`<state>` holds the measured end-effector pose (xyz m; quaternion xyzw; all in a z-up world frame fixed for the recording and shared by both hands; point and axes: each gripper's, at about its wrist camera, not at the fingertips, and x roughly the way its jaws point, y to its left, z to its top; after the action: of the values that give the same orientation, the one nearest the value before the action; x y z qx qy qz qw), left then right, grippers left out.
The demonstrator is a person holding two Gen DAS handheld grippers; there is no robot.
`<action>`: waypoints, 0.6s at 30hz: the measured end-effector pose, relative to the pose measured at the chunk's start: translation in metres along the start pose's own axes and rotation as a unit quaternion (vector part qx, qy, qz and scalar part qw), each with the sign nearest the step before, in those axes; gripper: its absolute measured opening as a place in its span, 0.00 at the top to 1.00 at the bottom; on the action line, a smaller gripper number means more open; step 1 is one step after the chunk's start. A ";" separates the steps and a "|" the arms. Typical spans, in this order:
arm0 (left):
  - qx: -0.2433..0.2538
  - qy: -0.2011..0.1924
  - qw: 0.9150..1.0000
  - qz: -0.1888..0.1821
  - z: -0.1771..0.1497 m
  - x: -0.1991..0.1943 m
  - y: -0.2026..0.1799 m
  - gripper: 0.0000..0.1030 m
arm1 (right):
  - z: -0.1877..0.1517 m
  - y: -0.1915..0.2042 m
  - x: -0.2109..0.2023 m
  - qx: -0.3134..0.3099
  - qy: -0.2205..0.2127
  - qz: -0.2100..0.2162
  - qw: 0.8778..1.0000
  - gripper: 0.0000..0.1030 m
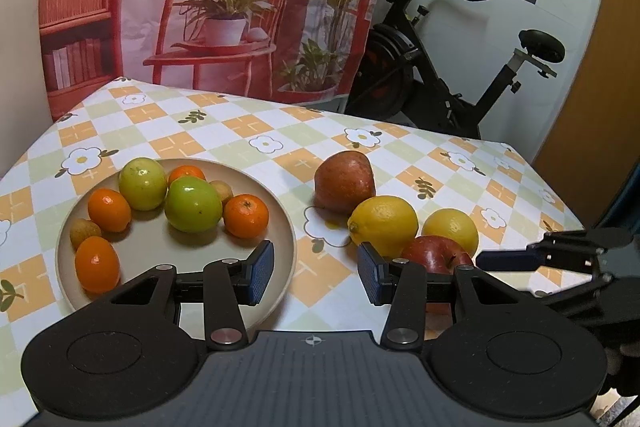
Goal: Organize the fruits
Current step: 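Lift the red apple with the right tool and carry it to the plate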
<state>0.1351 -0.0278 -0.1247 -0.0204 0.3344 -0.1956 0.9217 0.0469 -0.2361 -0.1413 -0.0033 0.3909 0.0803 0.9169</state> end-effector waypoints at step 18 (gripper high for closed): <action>-0.032 0.056 0.990 -0.127 0.018 0.044 -0.013 0.55 | -0.013 -0.004 0.026 0.010 0.019 0.007 1.000 0.53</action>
<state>0.1726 -0.0578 -0.1349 -0.0810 0.3859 -0.3016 0.8681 0.0560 -0.2374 -0.1694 0.0071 0.4086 0.0829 0.9089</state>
